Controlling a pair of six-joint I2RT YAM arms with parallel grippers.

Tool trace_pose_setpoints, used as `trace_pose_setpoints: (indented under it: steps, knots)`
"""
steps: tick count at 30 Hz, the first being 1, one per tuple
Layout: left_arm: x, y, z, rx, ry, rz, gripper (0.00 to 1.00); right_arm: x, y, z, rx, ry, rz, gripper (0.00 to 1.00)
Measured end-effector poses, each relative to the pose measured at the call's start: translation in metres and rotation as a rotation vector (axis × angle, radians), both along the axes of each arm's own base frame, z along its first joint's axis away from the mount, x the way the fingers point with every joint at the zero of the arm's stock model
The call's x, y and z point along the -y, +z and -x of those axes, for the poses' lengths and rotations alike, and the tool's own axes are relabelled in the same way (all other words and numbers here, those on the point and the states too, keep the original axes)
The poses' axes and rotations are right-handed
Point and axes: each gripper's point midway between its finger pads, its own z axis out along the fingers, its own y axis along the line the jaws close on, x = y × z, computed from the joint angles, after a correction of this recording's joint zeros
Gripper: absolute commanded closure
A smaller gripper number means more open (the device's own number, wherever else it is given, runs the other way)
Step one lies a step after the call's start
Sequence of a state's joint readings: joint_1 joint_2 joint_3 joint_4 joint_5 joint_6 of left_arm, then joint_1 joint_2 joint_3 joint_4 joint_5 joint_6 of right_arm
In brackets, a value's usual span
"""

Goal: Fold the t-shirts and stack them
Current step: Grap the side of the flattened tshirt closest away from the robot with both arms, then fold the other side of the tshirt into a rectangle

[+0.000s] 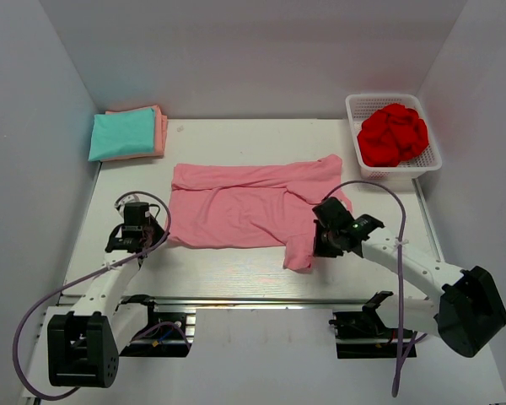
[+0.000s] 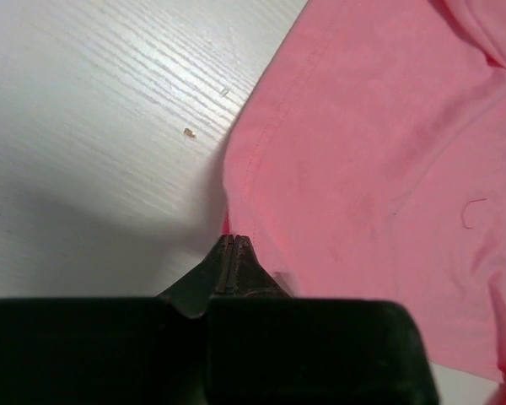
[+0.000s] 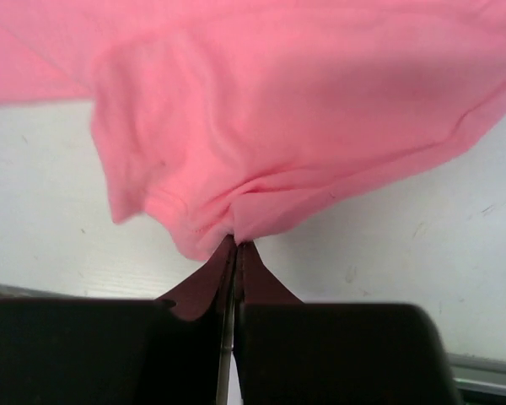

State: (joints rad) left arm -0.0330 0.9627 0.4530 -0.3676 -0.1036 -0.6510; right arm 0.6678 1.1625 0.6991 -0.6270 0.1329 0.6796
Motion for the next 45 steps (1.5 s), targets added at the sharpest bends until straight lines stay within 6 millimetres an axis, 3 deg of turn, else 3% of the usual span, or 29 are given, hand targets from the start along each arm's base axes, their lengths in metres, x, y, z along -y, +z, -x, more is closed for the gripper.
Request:
trace_pose_setpoints:
  steps: [6, 15, 23, 33, 40, 41, 42, 43, 44, 45]
  knots:
    - [0.000, 0.011, -0.015, 0.016, -0.001, -0.002, 1.00, 0.008, 0.026, -0.047, 0.153, -0.096, -0.009, 1.00]
    - [-0.007, 0.034, -0.069, 0.062, 0.029, -0.030, 1.00, 0.017, 0.059, -0.116, 0.309, -0.227, -0.059, 1.00]
    - [-0.018, 0.037, -0.108, 0.057, 0.075, -0.075, 1.00, 0.029, 0.096, -0.182, 0.420, -0.331, -0.099, 1.00]
    - [-0.026, 0.037, -0.162, 0.076, 0.109, -0.114, 1.00, 0.044, 0.093, -0.244, 0.409, -0.366, -0.061, 1.00]
    - [-0.025, 0.008, -0.199, 0.057, 0.078, -0.133, 1.00, 0.041, 0.067, -0.299, 0.382, -0.263, -0.012, 1.00]
    - [-0.025, 0.003, -0.204, 0.050, 0.074, -0.135, 1.00, 0.040, 0.065, -0.308, 0.383, -0.237, -0.008, 0.92]
    - [-0.025, 0.000, -0.209, 0.044, 0.070, -0.137, 0.91, 0.038, 0.063, -0.317, 0.385, -0.214, -0.005, 0.78]
    - [-0.025, -0.004, -0.215, 0.038, 0.066, -0.141, 0.74, 0.037, 0.061, -0.326, 0.392, -0.189, 0.000, 0.67]
    - [-0.025, -0.007, -0.220, 0.030, 0.061, -0.148, 0.58, 0.037, 0.058, -0.335, 0.398, -0.160, 0.014, 0.49]
    - [-0.025, -0.008, -0.224, 0.023, 0.055, -0.154, 0.25, 0.037, 0.054, -0.341, 0.393, -0.140, 0.026, 0.39]
